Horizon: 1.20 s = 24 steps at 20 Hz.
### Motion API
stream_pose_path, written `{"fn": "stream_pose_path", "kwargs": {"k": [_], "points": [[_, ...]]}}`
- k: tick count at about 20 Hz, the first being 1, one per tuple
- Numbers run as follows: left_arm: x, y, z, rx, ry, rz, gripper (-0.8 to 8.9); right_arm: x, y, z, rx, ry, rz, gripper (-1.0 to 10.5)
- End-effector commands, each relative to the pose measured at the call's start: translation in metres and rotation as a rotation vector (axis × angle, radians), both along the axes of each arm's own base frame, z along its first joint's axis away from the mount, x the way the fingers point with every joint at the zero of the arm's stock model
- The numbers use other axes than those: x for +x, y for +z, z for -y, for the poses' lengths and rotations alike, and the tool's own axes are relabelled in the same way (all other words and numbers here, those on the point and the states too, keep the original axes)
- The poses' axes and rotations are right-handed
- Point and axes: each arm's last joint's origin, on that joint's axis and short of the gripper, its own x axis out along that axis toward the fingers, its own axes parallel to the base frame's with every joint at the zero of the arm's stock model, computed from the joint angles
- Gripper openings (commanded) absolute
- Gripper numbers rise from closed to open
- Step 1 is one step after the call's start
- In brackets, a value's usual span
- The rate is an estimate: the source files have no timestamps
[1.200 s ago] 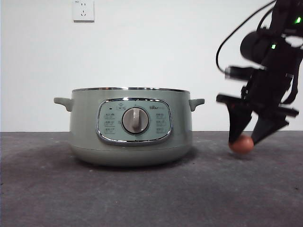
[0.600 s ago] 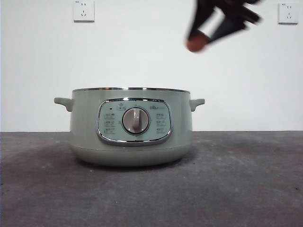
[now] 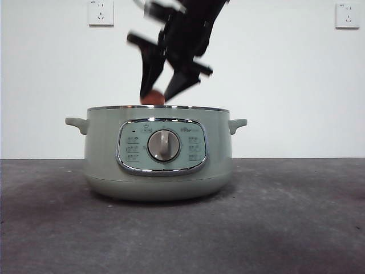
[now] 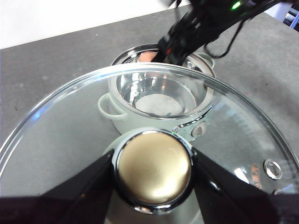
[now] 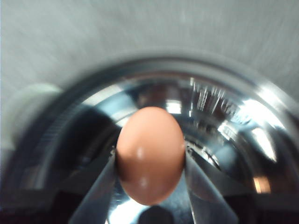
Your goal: Pick up the egg,open the lid,put the egg in the pot,close the lid
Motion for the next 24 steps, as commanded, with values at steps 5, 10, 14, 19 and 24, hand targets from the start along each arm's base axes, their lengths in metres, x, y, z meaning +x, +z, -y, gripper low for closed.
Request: {"fn": "stream_pose_path", "kwargs": {"k": [5, 10, 14, 19, 24], "points": [[-0.003, 0.007, 0.0, -0.027, -0.018, 0.061, -0.09, 0.01, -0.044, -0.008, -0.124, 0.025, -0.063, -0.1], [-0.003, 0.007, 0.0, -0.026, -0.018, 0.061, -0.09, 0.01, -0.064, -0.007, -0.207, 0.043, -0.122, -0.1], [-0.003, 0.007, 0.0, -0.021, -0.022, 0.064, -0.09, 0.009, -0.07, -0.007, -0.229, 0.042, -0.146, -0.1], [-0.003, 0.007, 0.0, -0.018, -0.022, 0.065, -0.09, 0.008, -0.059, -0.01, -0.219, 0.046, -0.135, 3.9], [-0.002, 0.008, 0.0, -0.014, -0.026, 0.079, -0.09, 0.001, 0.024, -0.007, -0.169, 0.05, -0.073, 3.9]]}}
